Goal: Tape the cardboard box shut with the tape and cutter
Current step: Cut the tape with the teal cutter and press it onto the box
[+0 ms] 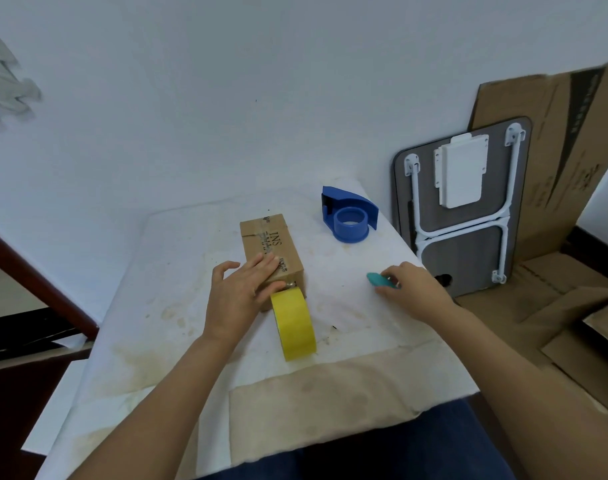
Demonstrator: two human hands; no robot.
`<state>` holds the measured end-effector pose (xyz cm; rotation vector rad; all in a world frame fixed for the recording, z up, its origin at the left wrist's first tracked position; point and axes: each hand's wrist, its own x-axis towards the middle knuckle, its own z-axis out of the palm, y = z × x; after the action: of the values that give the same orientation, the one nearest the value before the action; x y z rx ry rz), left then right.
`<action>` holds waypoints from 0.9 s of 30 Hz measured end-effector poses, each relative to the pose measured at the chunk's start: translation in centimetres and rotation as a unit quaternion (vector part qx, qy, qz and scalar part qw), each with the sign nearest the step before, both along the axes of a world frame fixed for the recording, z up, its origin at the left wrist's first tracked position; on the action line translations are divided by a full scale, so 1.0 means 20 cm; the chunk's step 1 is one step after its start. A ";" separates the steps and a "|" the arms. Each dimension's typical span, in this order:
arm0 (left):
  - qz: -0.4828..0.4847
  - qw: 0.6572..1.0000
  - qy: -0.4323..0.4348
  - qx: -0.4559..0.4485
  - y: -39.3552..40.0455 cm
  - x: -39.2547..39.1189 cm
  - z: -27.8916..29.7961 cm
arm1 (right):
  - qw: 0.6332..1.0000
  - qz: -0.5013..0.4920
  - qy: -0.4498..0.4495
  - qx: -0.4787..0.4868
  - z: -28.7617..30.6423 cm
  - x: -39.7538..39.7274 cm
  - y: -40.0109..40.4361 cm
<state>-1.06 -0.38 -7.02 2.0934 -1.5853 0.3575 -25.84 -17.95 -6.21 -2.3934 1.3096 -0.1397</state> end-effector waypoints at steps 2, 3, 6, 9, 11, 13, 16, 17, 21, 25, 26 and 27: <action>-0.001 1.000 0.000 0.003 0.00 0.01 0.00 | 0.988 -0.045 -0.119 0.087 0.03 0.06 0.05; -0.003 1.000 0.000 0.005 0.00 0.01 0.00 | 0.960 -0.084 -0.201 0.179 0.05 0.09 0.07; -0.008 1.000 0.000 0.014 0.00 0.01 0.01 | 0.811 -0.165 -0.369 0.424 0.13 0.17 0.14; -0.005 1.000 -0.008 0.026 0.00 0.01 0.01 | 0.773 -0.117 -0.394 0.483 0.15 0.21 0.19; -0.009 0.999 -0.019 0.029 0.00 0.01 0.01 | 0.762 -0.091 -0.400 0.501 0.15 0.23 0.21; -0.018 0.999 -0.029 0.030 0.00 0.02 0.02 | 0.766 -0.057 -0.405 0.497 0.14 0.25 0.22; -0.023 0.999 -0.009 0.023 0.00 0.02 0.03 | 0.763 -0.027 -0.417 0.493 0.12 0.27 0.23; -0.025 0.999 -0.004 0.020 0.00 0.01 0.03 | 0.766 -0.022 -0.416 0.489 0.11 0.27 0.24; -0.041 0.998 0.021 0.031 0.00 0.03 0.04 | 0.807 0.007 -0.393 0.440 0.08 0.28 0.28; -0.054 0.998 0.036 0.022 -0.01 0.05 0.06 | 0.860 0.045 -0.380 0.337 0.12 0.32 0.30; -0.057 0.997 0.038 0.020 -0.01 0.05 0.06 | 0.872 0.049 -0.377 0.309 0.13 0.33 0.31; -0.058 0.997 0.041 0.016 -0.01 0.06 0.06 | 0.884 0.051 -0.373 0.277 0.14 0.35 0.31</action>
<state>0.05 -0.49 -5.87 2.0026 -1.6650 0.2042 -18.87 -11.68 -3.38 -1.6425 0.7177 -0.5198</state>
